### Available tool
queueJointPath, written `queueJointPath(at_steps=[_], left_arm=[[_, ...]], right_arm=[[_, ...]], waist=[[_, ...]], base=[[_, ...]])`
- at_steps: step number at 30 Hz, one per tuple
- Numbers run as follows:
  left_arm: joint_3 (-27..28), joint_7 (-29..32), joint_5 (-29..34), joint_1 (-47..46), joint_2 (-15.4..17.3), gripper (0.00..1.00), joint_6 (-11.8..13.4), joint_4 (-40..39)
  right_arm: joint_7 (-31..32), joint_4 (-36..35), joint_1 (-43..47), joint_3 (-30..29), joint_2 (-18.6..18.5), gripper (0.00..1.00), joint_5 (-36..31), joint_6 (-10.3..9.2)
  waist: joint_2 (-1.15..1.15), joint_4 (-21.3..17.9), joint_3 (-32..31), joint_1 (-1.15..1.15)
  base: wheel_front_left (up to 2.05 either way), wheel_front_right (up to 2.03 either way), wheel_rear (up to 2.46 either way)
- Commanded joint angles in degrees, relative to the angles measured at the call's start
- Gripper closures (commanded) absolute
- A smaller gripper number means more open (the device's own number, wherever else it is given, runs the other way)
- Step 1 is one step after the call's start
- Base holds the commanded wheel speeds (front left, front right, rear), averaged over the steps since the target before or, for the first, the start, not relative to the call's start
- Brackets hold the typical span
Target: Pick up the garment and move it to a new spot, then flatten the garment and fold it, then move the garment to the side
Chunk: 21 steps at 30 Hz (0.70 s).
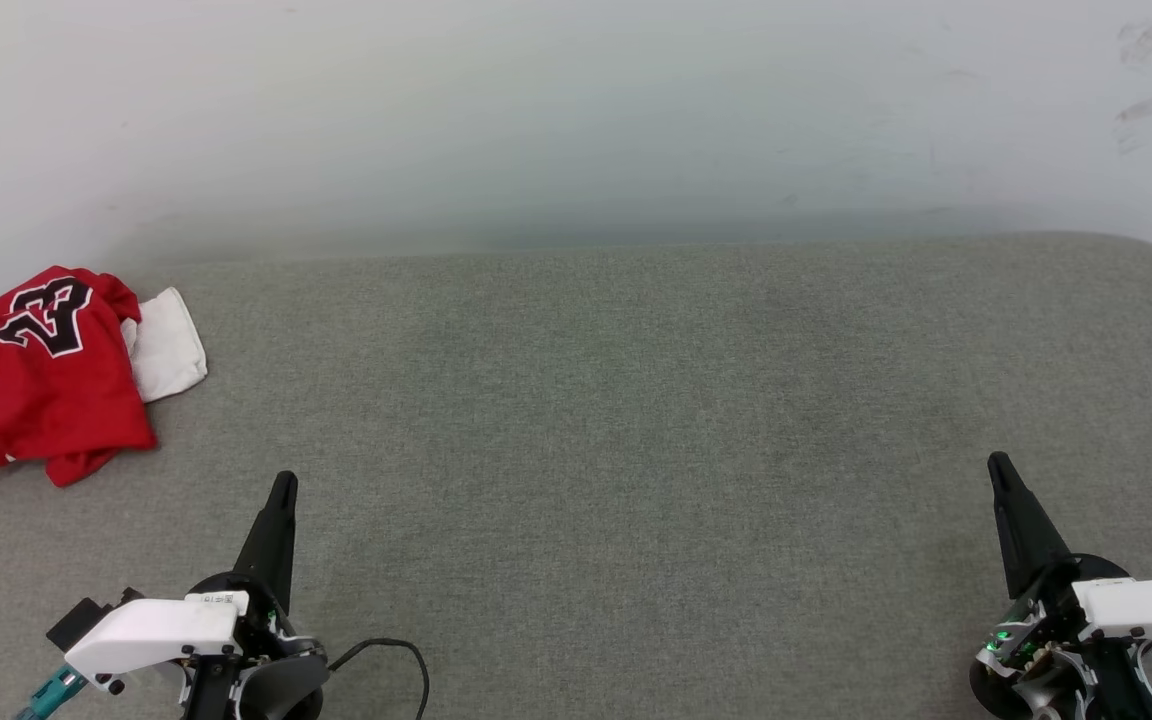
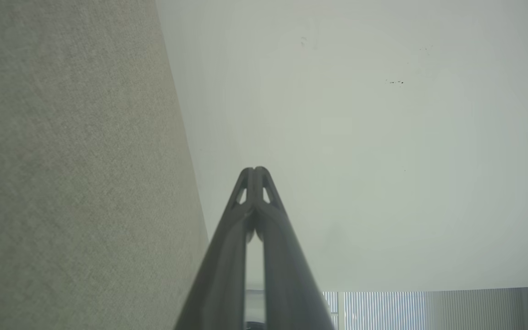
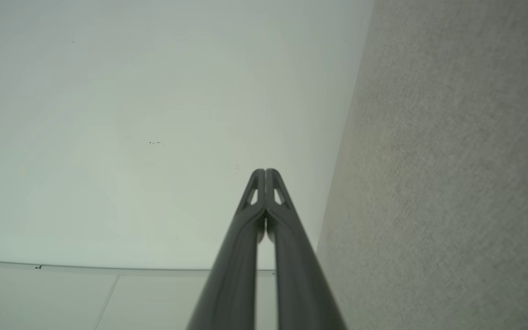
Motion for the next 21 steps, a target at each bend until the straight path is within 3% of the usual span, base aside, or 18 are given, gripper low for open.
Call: queueJointPath(at_steps=[1,21], left_arm=[[0.11,0.07,0.09,-0.44,-0.07,1.0,-0.15,0.04],[0.11,0.07,0.09,-0.44,-0.07,1.0,-0.15,0.04]], right_arm=[[0.04,0.04,-0.62,0.0,0.17,1.0,0.23,-0.02],[0.04,0.04,-0.62,0.0,0.17,1.0,0.23,-0.02]], waist=[[0.0,0.0,0.0,0.0],[0.0,0.0,0.0,0.0]], base=[[0.0,0.0,0.0],[0.0,0.0,0.0]])
